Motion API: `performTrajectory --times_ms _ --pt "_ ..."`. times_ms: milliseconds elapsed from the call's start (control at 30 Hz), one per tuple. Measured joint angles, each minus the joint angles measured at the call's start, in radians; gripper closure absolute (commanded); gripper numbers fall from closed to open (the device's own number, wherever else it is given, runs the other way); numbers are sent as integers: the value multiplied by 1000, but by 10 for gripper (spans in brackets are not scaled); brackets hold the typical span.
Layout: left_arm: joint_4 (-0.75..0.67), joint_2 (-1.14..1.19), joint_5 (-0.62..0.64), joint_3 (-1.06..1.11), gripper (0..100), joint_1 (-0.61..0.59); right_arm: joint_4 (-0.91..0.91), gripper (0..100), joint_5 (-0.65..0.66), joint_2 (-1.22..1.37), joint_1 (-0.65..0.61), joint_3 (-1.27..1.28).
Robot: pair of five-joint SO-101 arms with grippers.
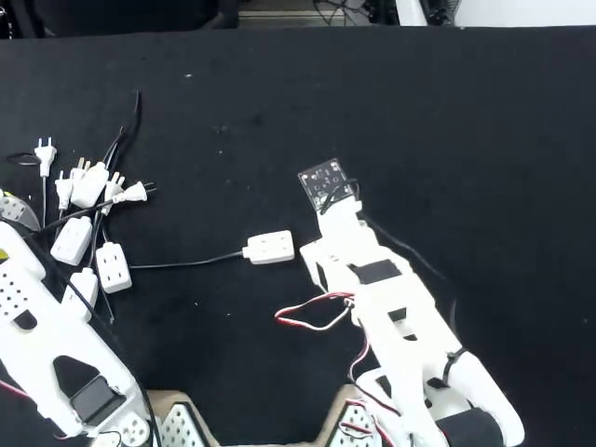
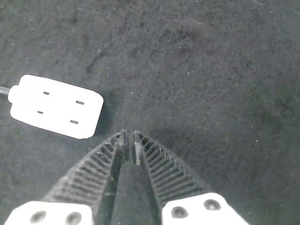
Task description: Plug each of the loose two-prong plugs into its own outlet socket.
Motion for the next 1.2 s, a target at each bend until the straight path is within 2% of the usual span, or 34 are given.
performTrajectory --times_ms 200,567,767,1067,1133,1200 --pt "0 -3 12 37 797 -11 0 987 0 0 0 0" --pt "-18 -3 172 38 798 -8 0 987 0 0 0 0" --pt "-77 9 264 69 798 -12 0 987 0 0 0 0" --pt "-75 29 284 32 802 -11 0 987 0 0 0 0" --pt "-75 31 284 29 825 -11 0 987 0 0 0 0" --pt "-75 31 284 29 912 -11 0 987 0 0 0 0"
